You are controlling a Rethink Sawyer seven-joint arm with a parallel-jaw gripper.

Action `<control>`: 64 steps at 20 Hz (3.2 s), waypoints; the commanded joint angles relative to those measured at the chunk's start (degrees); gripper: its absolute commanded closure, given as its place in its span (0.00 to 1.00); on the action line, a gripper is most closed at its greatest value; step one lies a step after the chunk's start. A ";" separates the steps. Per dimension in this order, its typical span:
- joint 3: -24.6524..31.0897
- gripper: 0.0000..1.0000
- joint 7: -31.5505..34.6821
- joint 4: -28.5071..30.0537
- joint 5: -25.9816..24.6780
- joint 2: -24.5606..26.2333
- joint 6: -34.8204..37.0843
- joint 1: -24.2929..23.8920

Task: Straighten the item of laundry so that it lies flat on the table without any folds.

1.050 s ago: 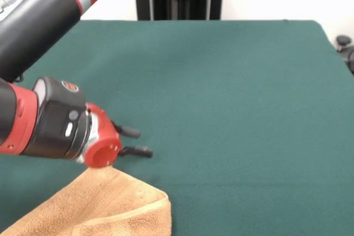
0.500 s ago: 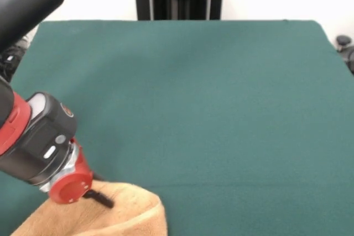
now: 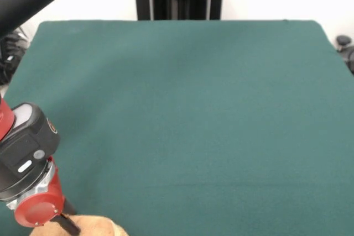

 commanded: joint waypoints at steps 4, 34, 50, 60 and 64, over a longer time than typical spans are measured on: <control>5.50 1.00 -17.22 -4.34 -9.69 5.18 -2.66 0.11; 6.08 0.00 -14.48 -2.06 -10.62 4.95 -1.81 -1.02; 5.78 0.00 -16.24 -1.57 -9.89 6.41 -6.26 -1.55; 4.65 1.00 -16.06 -0.84 -8.39 6.94 -9.78 -1.88; 5.25 1.00 -16.18 -1.05 -8.13 7.21 -9.73 -2.03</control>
